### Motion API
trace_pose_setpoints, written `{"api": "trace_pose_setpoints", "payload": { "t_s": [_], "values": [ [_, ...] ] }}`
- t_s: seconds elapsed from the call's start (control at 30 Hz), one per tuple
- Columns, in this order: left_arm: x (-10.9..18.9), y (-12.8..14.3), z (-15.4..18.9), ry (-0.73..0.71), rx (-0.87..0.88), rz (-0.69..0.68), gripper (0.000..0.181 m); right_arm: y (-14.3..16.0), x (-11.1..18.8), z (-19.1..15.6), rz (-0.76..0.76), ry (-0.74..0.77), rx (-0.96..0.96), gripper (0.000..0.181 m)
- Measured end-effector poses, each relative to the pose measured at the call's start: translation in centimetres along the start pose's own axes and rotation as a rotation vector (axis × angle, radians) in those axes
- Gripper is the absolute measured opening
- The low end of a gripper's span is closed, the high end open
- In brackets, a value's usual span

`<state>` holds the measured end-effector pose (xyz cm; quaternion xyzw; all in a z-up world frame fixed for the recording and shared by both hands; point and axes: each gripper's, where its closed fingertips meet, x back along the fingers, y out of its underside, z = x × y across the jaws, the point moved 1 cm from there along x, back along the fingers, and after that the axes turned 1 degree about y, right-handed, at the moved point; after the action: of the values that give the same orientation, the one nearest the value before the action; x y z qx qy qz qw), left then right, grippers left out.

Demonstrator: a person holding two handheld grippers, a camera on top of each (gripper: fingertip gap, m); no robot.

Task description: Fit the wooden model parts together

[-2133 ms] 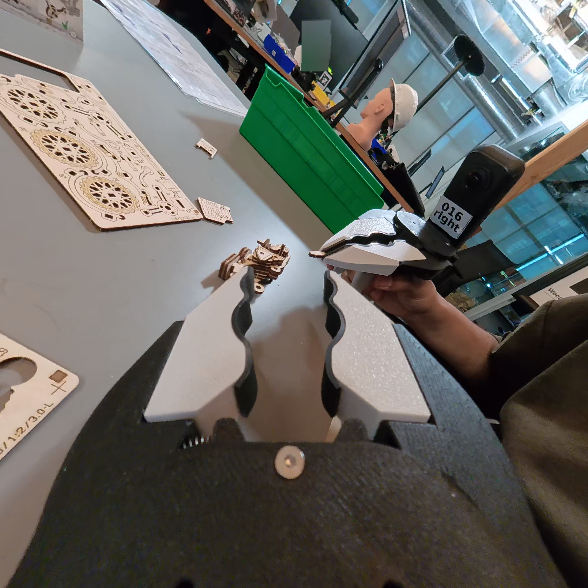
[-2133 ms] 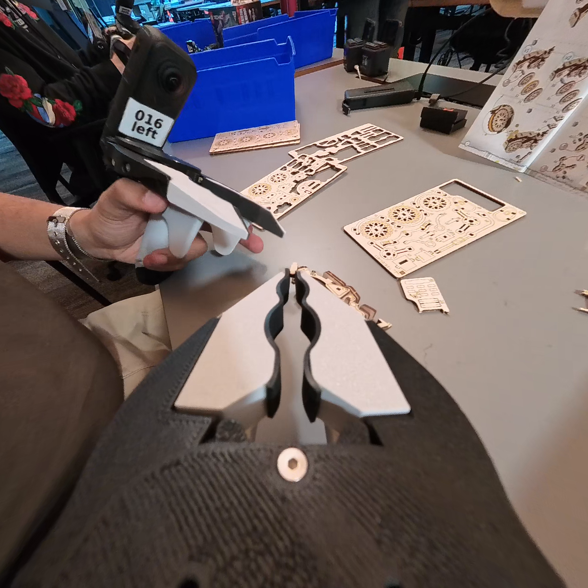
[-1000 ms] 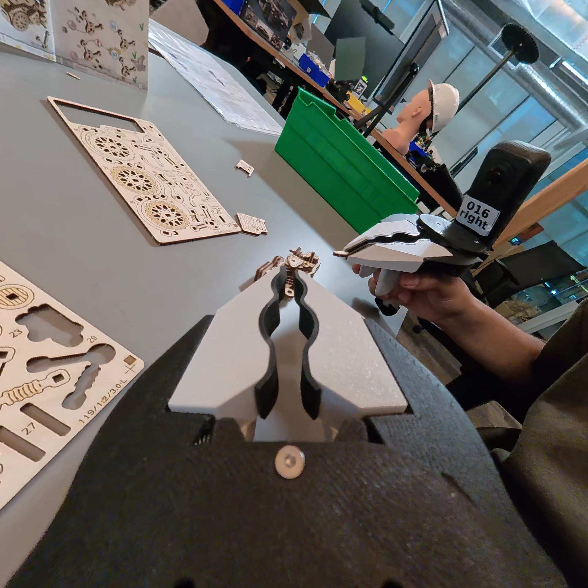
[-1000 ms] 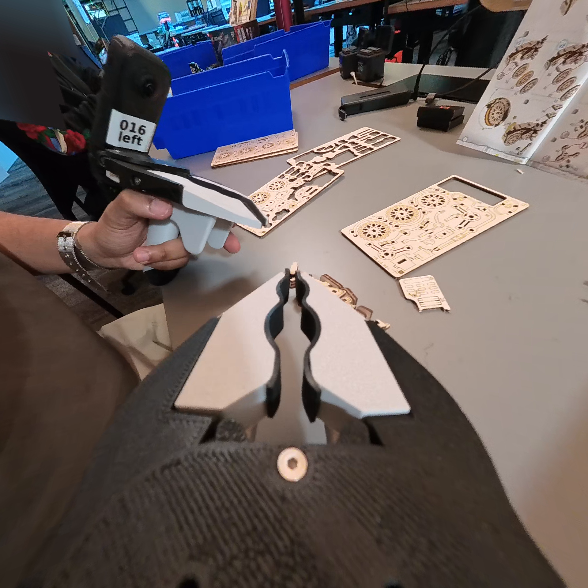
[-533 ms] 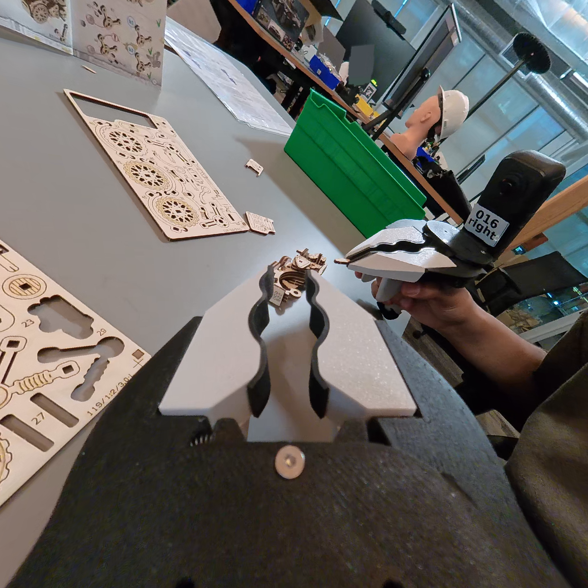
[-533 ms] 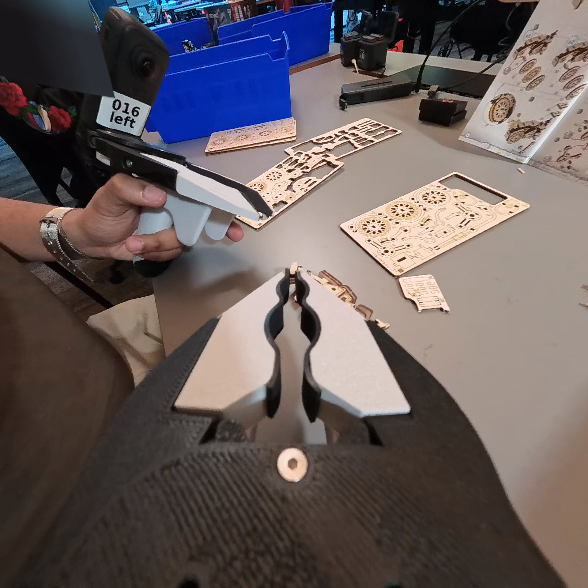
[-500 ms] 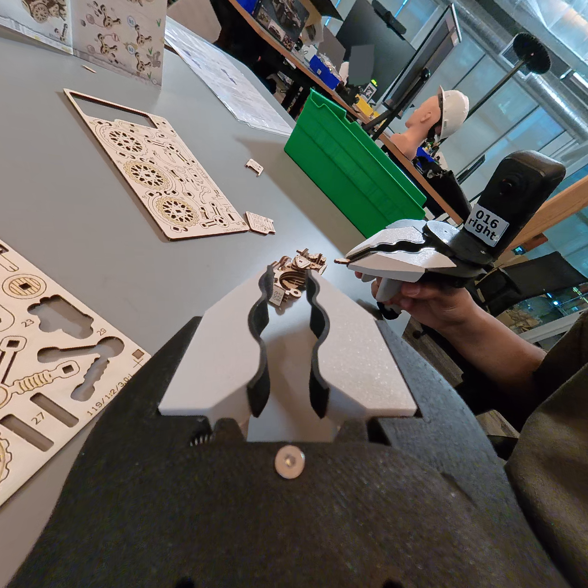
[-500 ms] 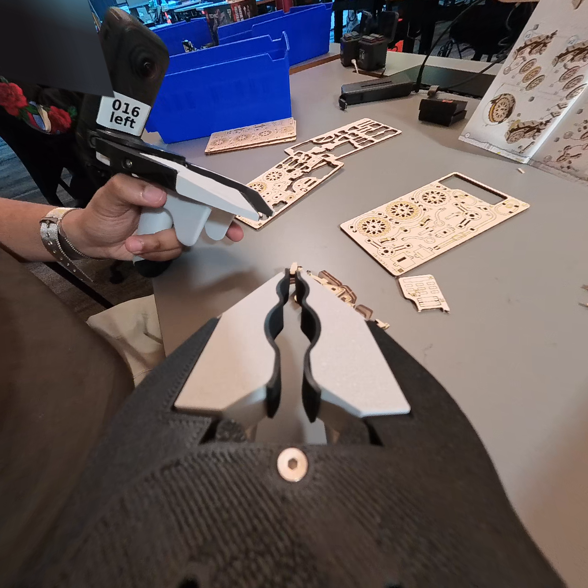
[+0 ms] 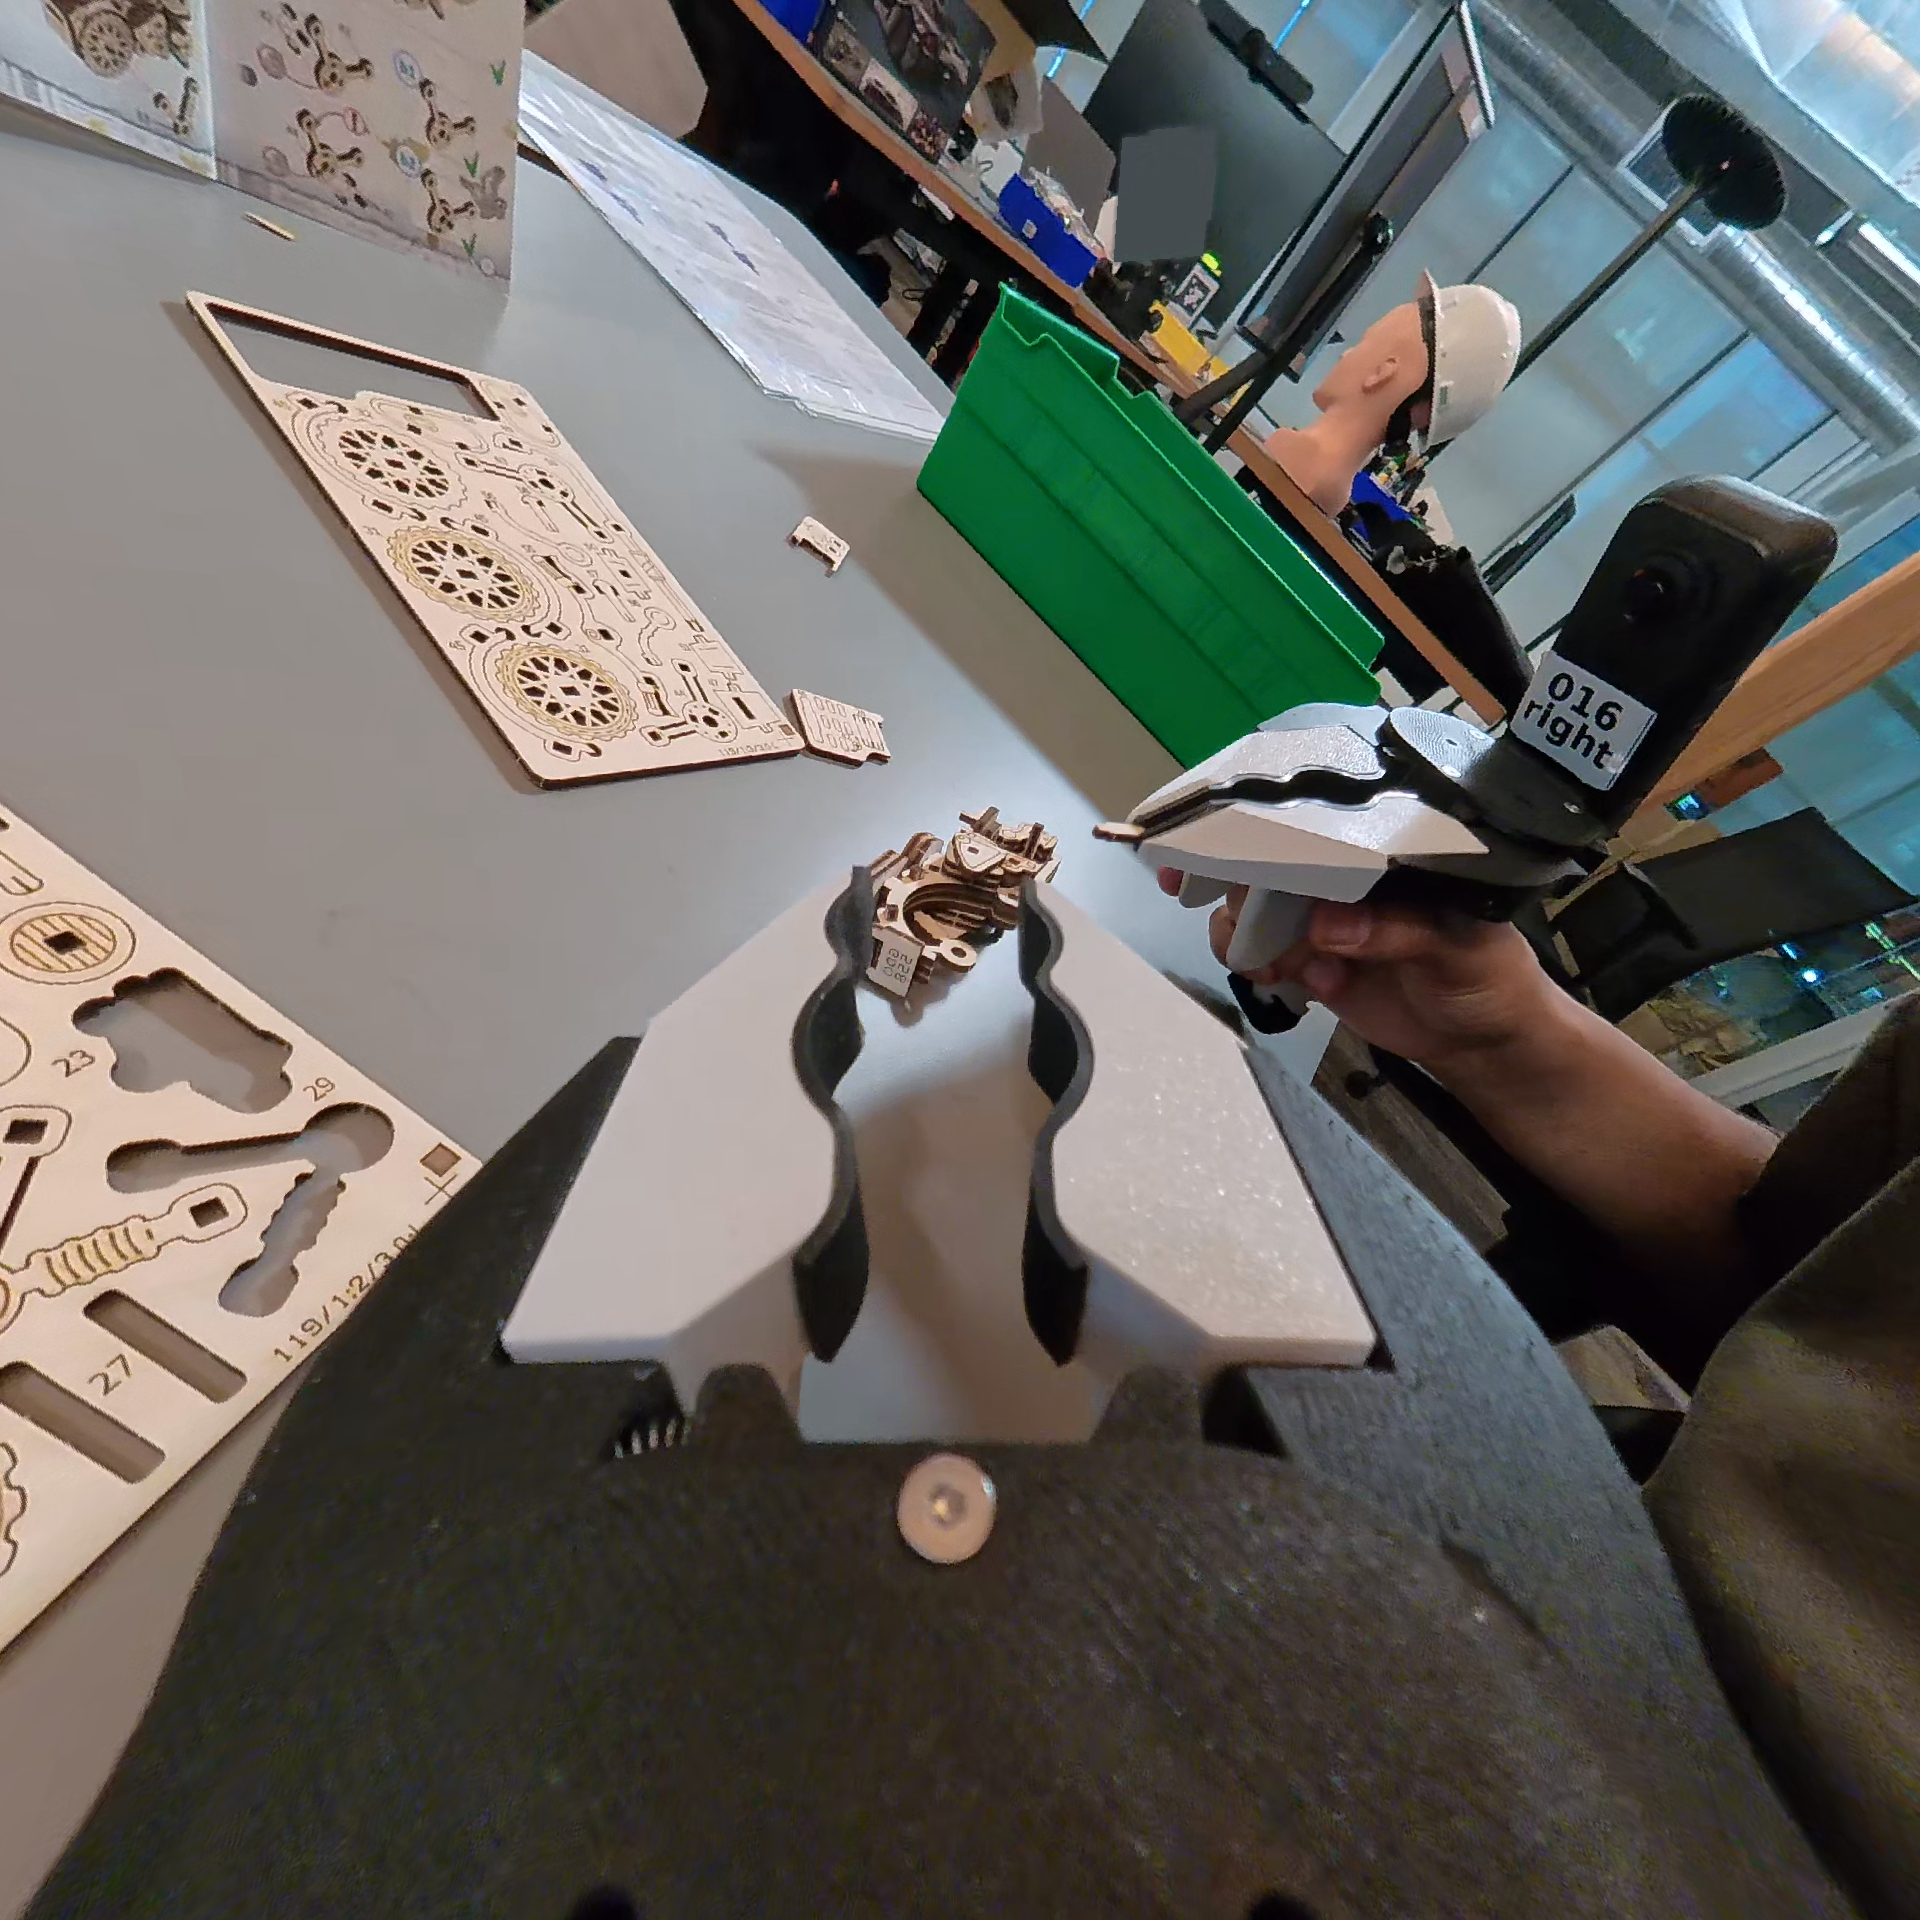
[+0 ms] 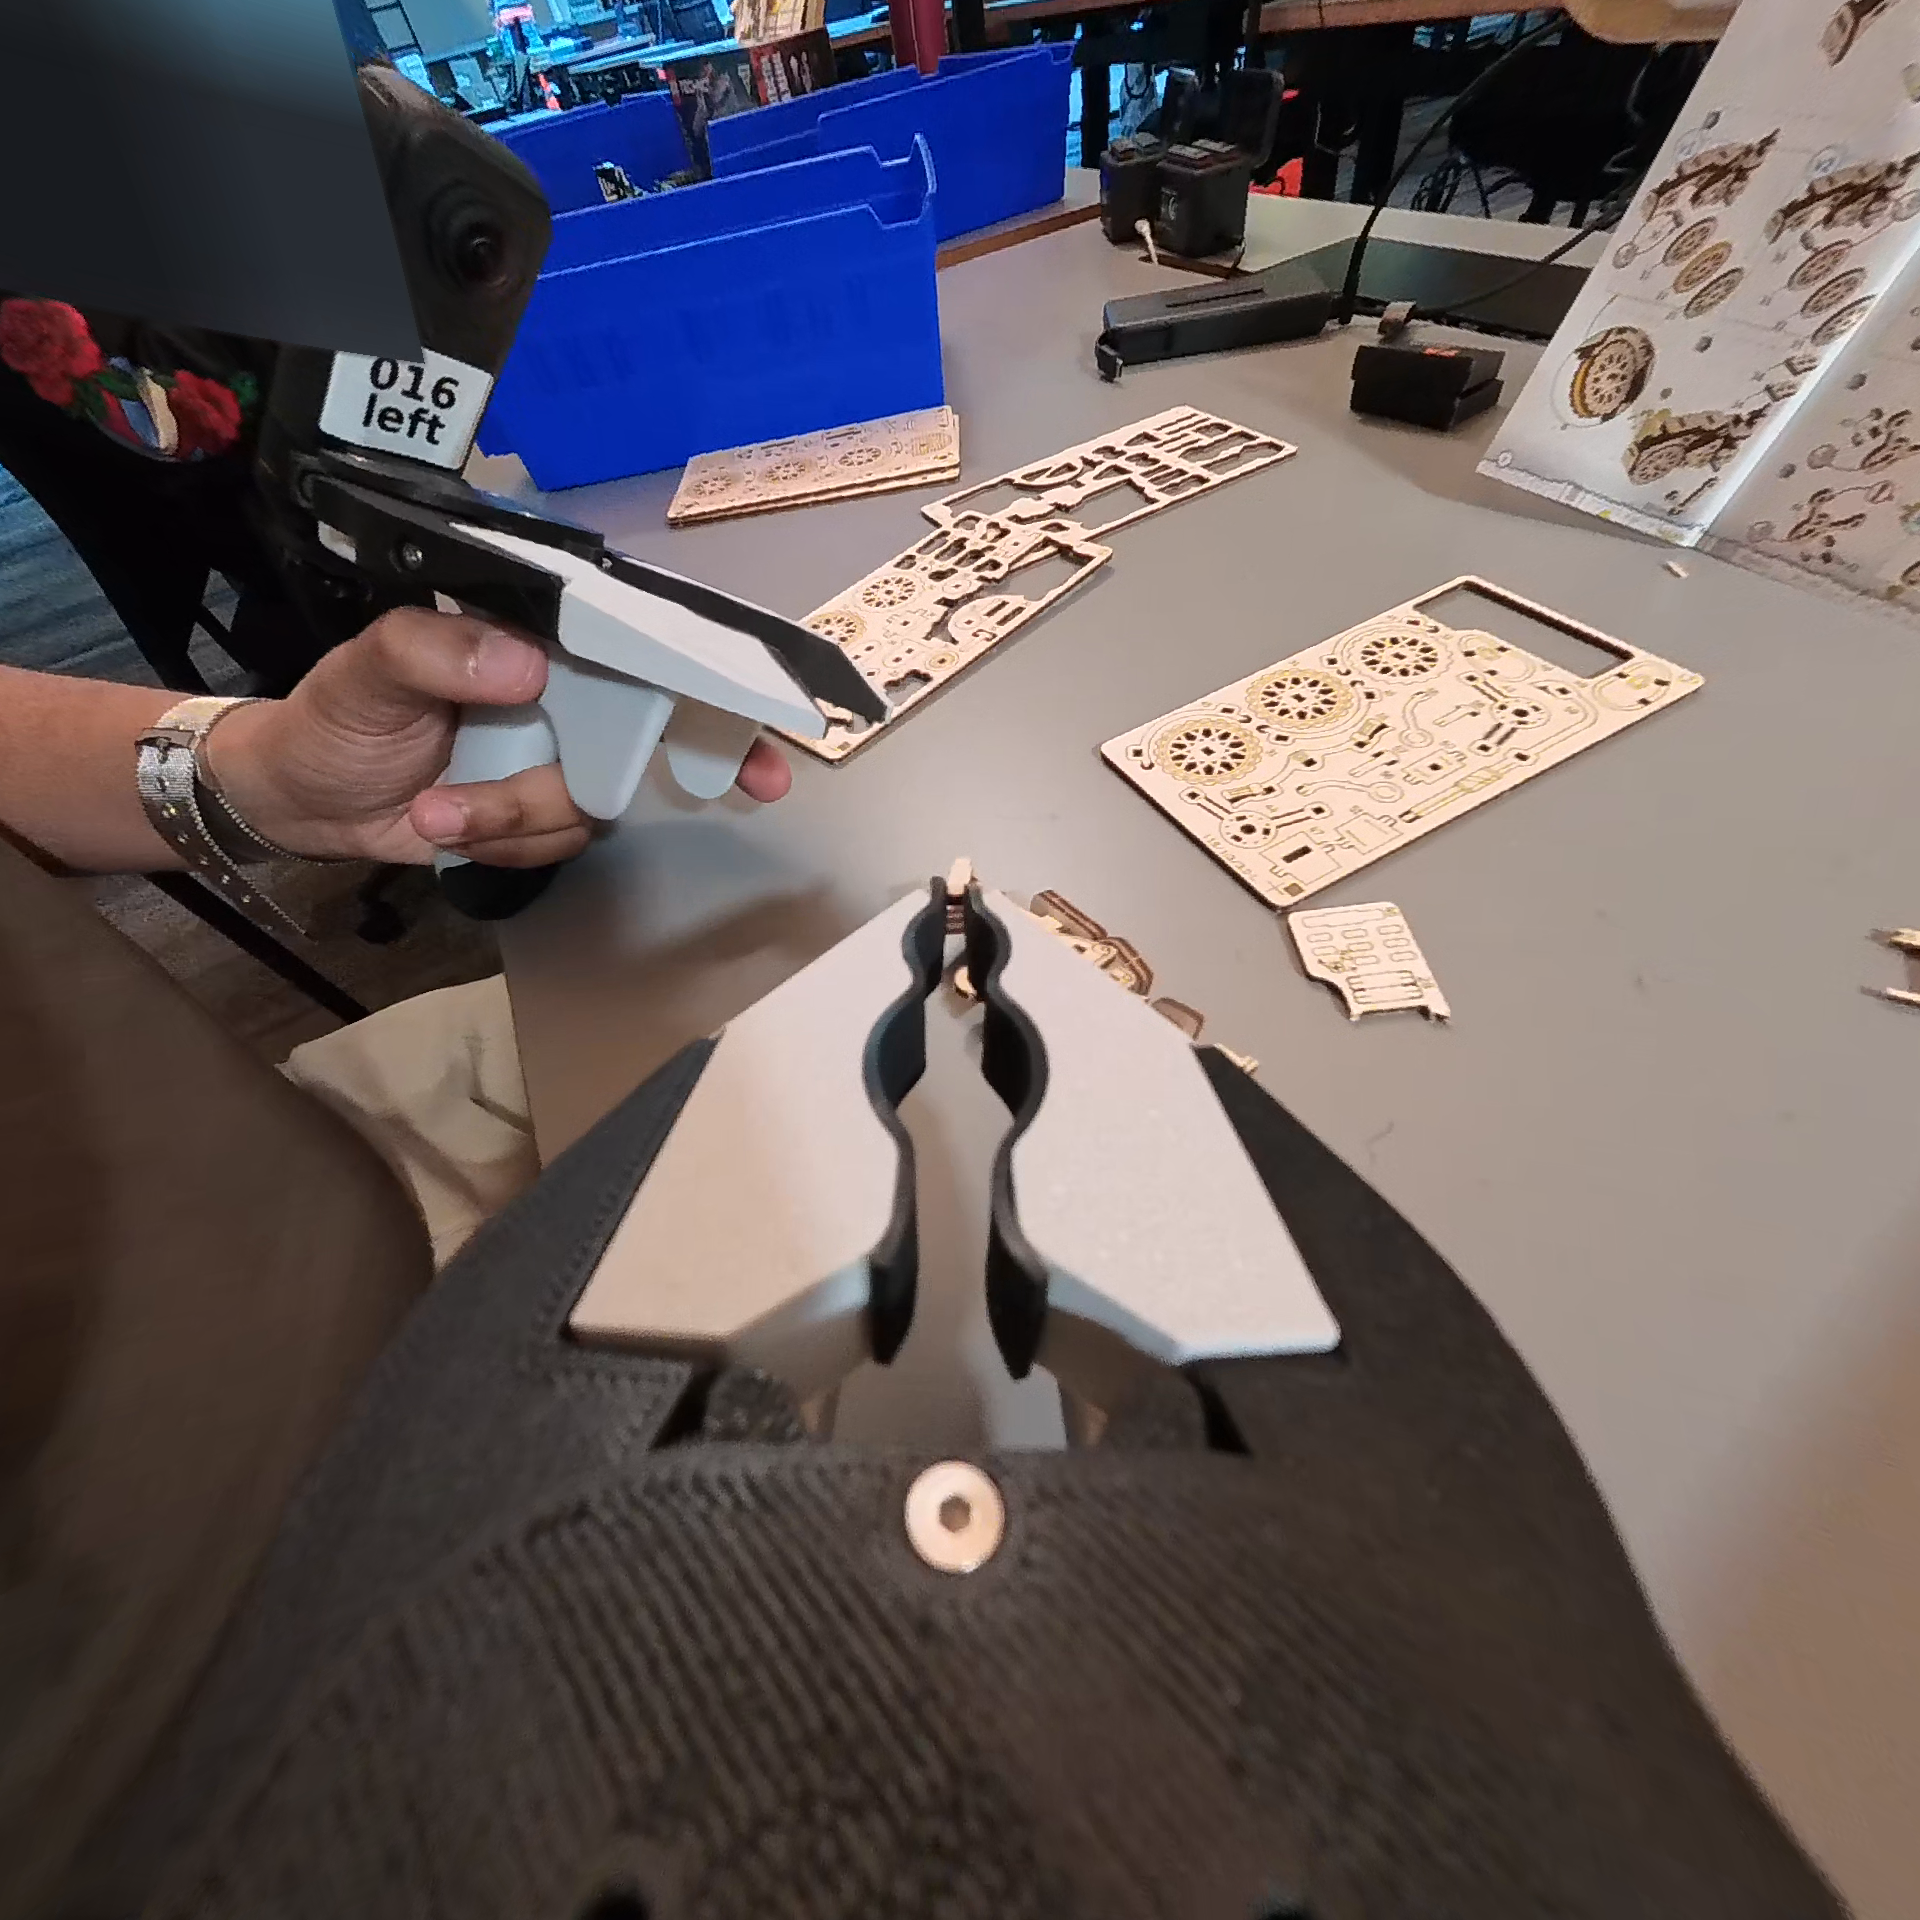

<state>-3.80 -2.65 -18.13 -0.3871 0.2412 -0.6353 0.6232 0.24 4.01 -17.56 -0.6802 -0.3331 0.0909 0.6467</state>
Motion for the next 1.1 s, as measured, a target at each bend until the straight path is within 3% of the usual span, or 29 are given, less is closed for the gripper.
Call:
{"api": "trace_pose_setpoints", "payload": {
  "t_s": [0.73, 0.93, 1.1],
  "values": [
    [-0.3, 0.4, -0.1, -0.032, -0.012, -0.033, 0.038, 0.1, 0.8, -0.1, -0.011, 0.03, 0.035, 0.001],
    [-2.1, 1.7, -0.5, -0.063, -0.045, -0.175, 0.053, 0.7, 1.8, 0.3, -0.02, 0.064, 0.017, 0.001],
    [-4.1, 4.3, -1.1, -0.121, -0.165, -0.423, 0.047, 1.2, 2.7, 0.0, -0.019, 0.083, 0.004, 0.001]
  ]
}}
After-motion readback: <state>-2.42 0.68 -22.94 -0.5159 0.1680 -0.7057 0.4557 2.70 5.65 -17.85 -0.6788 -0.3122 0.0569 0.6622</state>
